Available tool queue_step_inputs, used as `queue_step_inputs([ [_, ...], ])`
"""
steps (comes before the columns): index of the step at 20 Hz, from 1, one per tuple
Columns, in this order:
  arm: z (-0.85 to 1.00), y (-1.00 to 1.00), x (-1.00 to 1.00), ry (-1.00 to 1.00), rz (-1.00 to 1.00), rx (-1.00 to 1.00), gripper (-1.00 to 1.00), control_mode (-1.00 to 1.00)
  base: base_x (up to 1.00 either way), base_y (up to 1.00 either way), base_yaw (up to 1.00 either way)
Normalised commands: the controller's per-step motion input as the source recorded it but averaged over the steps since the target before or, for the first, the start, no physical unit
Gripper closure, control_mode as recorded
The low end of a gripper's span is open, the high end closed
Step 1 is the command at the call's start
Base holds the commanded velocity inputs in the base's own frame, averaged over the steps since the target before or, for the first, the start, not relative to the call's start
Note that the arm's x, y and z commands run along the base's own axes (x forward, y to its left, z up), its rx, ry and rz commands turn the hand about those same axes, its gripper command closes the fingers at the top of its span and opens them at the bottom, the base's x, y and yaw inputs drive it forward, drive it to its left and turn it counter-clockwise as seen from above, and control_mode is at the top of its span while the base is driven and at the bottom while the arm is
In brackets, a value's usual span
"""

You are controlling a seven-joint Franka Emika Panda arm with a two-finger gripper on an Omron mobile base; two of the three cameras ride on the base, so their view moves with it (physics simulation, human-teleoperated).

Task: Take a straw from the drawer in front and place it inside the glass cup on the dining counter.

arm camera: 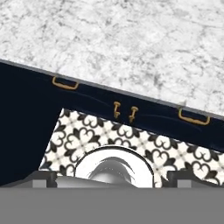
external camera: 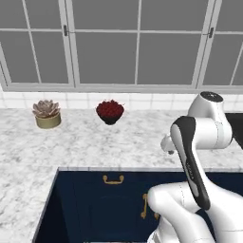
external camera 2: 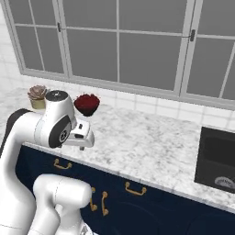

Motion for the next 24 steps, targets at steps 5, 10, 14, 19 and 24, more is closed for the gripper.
queue_step_inputs([
  [5,0.00,0.00,0.00,0.00,0.00,0.00,-1.00,1.00,-0.46,-0.51,0.42],
  [10,0.00,0.00,0.00,0.00,0.00,0.00,-1.00,1.00,-0.51,-0.23,0.50],
  [14,0.00,0.00,0.00,0.00,0.00,0.00,-1.00,1.00,-0.57,-0.36,0.50],
  [19,0.00,0.00,0.00,0.00,0.00,0.00,-1.00,1.00,-0.49,-0.39,0.49],
  [24,0.00,0.00,0.00,0.00,0.00,0.00,-1.00,1.00,-0.34,-0.21,0.52],
])
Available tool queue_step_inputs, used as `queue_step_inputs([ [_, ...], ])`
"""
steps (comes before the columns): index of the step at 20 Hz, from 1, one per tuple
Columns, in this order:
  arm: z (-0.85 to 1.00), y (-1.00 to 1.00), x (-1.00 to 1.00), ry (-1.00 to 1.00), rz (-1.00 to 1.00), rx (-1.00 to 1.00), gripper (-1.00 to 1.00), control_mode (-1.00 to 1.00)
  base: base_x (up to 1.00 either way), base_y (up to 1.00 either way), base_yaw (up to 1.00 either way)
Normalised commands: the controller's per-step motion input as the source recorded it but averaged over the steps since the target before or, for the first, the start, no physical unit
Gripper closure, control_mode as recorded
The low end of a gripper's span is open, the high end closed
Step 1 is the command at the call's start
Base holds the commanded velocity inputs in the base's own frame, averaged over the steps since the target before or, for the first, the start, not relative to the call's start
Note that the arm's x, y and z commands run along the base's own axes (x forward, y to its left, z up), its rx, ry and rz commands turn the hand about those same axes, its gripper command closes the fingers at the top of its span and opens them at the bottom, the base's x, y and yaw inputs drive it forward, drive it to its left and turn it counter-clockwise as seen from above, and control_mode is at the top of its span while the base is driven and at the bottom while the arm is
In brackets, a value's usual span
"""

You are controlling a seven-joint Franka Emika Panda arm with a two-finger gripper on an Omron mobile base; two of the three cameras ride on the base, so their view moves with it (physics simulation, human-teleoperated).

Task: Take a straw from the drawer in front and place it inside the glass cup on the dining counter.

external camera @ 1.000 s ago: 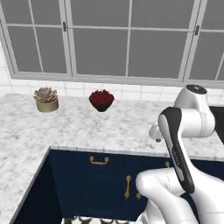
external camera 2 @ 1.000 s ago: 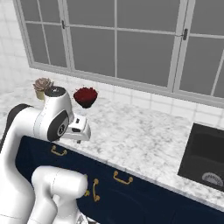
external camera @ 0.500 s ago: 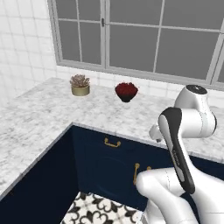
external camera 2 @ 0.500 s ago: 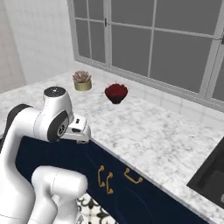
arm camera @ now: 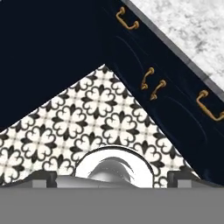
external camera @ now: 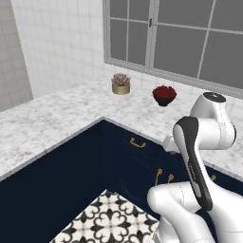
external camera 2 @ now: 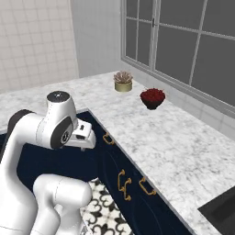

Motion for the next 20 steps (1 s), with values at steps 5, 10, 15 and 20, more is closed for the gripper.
queue_step_inputs([
  [5,-0.09,-0.02,-0.03,0.00,0.20,0.00,-1.00,-1.00,-0.12,-0.07,0.32],
  [10,-0.05,0.35,0.10,0.02,0.17,-0.03,-1.00,-1.00,0.00,0.00,0.00],
  [15,0.00,0.88,0.55,0.12,0.00,-0.22,-1.00,-1.00,0.00,0.00,0.00],
  [20,-0.14,0.88,0.81,0.26,-0.03,-0.35,-1.00,-1.00,0.00,0.00,0.00],
])
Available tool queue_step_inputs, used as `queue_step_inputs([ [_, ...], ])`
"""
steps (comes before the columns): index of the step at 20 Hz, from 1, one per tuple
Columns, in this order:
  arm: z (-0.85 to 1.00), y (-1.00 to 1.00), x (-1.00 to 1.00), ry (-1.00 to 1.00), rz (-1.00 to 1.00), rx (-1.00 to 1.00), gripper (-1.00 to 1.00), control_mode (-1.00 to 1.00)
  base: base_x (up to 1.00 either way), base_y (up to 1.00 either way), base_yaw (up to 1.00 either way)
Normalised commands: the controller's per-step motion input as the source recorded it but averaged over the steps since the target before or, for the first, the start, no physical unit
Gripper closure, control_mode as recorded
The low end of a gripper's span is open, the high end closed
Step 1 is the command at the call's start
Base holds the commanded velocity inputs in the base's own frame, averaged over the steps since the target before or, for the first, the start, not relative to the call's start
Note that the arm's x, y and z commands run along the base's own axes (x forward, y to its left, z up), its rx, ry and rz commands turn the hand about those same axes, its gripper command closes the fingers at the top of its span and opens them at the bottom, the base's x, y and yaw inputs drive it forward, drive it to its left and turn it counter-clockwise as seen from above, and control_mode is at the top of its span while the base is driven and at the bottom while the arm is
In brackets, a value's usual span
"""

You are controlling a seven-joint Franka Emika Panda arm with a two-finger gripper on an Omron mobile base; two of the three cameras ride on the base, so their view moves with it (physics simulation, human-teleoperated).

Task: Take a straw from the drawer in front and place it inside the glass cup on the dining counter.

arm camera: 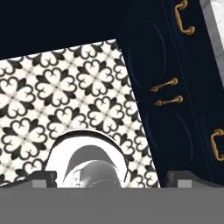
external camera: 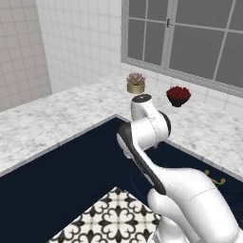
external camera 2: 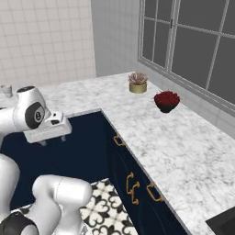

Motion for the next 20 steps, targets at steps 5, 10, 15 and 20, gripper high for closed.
queue_step_inputs([
  [5,-0.16,0.14,0.85,0.02,-0.05,-0.26,-1.00,-1.00,0.00,0.00,0.00],
  [10,-0.44,-0.12,0.86,0.00,-0.09,-0.36,-1.00,-1.00,0.00,0.00,0.00],
  [15,-0.55,-0.46,0.25,-0.13,-0.03,-0.22,-1.00,-1.00,0.00,0.00,0.00],
  [20,-0.74,-0.51,0.09,-0.14,0.00,-0.11,-1.00,-1.00,0.00,0.00,0.00],
])
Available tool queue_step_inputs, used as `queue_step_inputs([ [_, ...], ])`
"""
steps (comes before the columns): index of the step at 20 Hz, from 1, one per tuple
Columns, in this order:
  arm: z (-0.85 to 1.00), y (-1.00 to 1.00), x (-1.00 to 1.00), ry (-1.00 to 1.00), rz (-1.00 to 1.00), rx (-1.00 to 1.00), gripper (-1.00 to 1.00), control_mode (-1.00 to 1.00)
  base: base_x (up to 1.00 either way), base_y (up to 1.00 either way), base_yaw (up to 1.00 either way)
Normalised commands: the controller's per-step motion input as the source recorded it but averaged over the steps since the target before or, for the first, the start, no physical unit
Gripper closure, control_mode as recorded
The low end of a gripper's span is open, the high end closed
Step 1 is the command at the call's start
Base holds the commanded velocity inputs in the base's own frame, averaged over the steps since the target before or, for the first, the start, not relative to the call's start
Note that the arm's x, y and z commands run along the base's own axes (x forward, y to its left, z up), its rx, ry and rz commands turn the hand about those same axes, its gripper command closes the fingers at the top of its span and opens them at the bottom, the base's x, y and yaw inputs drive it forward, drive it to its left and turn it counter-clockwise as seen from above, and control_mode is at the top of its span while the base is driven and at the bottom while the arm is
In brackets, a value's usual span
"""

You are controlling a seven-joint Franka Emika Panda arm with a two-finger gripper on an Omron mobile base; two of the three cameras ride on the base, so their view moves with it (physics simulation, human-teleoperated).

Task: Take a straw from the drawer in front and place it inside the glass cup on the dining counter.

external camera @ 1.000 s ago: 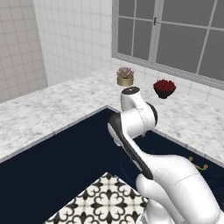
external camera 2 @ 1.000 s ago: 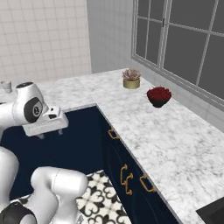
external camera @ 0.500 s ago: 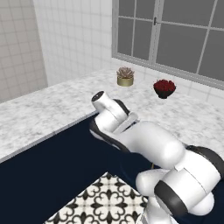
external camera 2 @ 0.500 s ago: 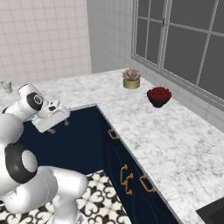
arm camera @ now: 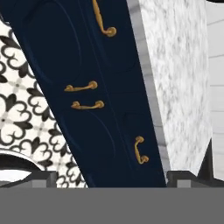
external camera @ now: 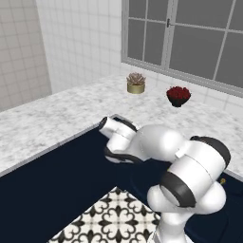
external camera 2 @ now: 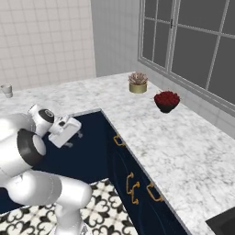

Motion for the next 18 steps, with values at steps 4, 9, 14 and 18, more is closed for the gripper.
queue_step_inputs([
  [4,-0.62,-0.65,0.26,-0.05,0.02,-0.03,-1.00,-1.00,0.00,0.00,0.00],
  [9,-0.19,-0.33,0.55,0.00,0.02,0.00,-1.00,-1.00,0.00,0.00,0.00],
  [14,-0.11,0.00,0.56,-0.02,0.00,-0.01,-1.00,-1.00,0.00,0.00,0.00],
  [18,-0.26,0.00,0.50,-0.07,-0.02,-0.06,-1.00,-1.00,0.00,0.00,0.00],
])
